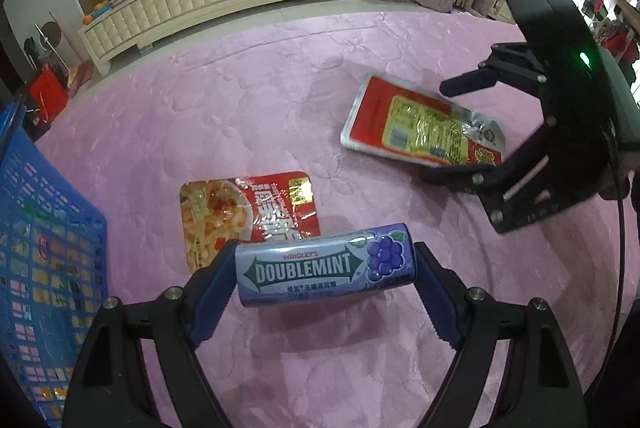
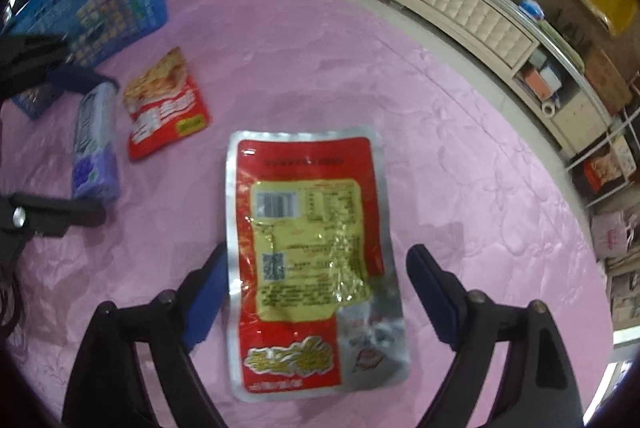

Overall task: Organize snacks
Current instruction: 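Grasp the large red-and-silver pack with the right gripper while the left gripper holds the Doublemint tube, then carry the Doublemint tube and red-and-silver pack over the blue basket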

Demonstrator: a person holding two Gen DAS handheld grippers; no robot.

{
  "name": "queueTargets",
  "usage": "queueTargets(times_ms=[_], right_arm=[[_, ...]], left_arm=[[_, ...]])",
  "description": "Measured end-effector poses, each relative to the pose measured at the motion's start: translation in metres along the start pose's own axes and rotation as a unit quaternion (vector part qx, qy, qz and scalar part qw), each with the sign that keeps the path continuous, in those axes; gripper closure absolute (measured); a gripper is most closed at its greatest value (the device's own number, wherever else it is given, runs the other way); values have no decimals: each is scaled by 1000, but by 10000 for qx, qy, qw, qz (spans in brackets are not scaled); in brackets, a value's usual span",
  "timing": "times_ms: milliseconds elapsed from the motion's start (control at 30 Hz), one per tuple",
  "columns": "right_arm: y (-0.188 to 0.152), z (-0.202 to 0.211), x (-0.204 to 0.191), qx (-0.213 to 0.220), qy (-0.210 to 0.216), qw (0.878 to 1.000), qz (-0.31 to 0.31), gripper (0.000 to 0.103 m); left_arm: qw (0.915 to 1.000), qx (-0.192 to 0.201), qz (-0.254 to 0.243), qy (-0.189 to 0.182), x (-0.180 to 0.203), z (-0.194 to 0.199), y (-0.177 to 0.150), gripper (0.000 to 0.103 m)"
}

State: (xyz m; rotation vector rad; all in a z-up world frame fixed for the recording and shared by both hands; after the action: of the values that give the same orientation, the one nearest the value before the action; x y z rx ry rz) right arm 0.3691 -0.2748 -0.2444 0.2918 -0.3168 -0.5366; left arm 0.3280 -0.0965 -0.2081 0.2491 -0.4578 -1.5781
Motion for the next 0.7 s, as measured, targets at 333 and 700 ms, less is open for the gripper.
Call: queueTargets(times_ms=[333,700], right_arm=[[5,-3,4,-56,520,9983,-272,26],[-5,6,-1,75,465,9965,-685,58]], left_arm=[[10000,-22,38,51,-3,-3,2,21],[9998,-86,170,39,-6,-5,0,21]])
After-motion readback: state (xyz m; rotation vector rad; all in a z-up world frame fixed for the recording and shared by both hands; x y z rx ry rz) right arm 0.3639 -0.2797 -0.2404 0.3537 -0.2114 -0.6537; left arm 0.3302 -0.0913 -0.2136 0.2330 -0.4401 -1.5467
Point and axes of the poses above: each gripper's, at about its wrist camera, not at the fingertips, and z roughly against the way its jaws point, x to its right, y to its top, the point moved 5 cm from there along -z, roughly the way its jaws point, and after that the axes turned 12 degrees about z, right-handed, at the moved point
